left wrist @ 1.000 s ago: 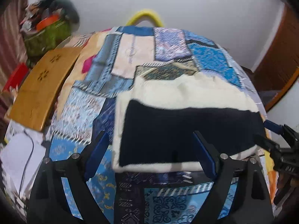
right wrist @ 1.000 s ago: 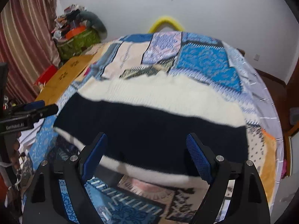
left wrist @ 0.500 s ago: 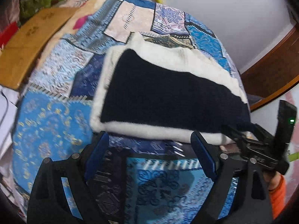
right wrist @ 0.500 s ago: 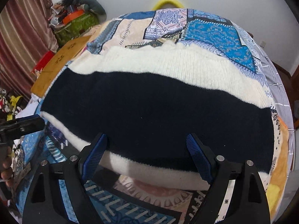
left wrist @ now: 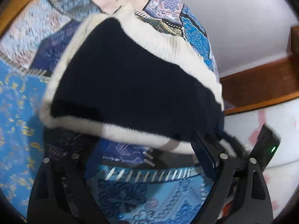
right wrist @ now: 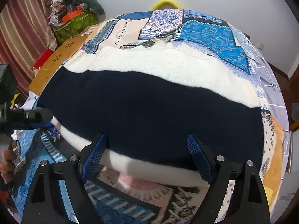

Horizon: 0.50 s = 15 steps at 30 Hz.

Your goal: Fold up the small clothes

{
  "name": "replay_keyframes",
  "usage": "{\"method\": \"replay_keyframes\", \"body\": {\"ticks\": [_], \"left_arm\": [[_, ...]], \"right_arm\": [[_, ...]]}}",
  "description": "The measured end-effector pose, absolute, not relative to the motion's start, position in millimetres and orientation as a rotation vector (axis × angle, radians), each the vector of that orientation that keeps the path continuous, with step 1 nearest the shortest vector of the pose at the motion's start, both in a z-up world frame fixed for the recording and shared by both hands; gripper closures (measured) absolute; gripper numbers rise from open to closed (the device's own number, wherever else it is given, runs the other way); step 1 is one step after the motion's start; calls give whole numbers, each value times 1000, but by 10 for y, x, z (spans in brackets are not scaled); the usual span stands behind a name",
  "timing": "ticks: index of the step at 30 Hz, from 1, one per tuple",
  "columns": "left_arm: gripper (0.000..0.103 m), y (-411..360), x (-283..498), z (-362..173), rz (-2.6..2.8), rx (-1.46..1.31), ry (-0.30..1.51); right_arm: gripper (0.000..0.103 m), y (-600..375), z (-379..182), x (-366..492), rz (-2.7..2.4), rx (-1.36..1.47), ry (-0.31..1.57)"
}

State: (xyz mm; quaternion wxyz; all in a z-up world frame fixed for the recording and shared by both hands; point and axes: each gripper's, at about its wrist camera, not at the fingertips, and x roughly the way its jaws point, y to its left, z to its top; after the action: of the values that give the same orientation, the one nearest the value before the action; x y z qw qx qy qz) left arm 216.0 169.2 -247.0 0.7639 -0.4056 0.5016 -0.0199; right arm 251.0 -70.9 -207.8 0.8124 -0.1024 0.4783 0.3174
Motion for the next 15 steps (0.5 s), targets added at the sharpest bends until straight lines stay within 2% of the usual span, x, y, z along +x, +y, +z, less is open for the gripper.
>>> {"method": "replay_keyframes", "body": {"ticks": [3,8,12,14,15], "left_arm": [[16,1768,2226,-2494,-27,-944,1077],[31,1756,2383,-2481,55,-862,1081],[32,1618,2483,-2443,116,-738,1079],[41,1604,2530,-2426,143,-727,1067],[50,1613,2559,-2421,153,-730,1060]], "right_arm": [[18,-793,-2100,2550,664,-213,1029],[18,-878,-2138,2593,668,-188,1043],[17,-882,-2171,2569,672,-202,1028],[17,-876,-2186,2549,675,-219,1019],[17,-876,-2182,2544,677,-224,1016]]}}
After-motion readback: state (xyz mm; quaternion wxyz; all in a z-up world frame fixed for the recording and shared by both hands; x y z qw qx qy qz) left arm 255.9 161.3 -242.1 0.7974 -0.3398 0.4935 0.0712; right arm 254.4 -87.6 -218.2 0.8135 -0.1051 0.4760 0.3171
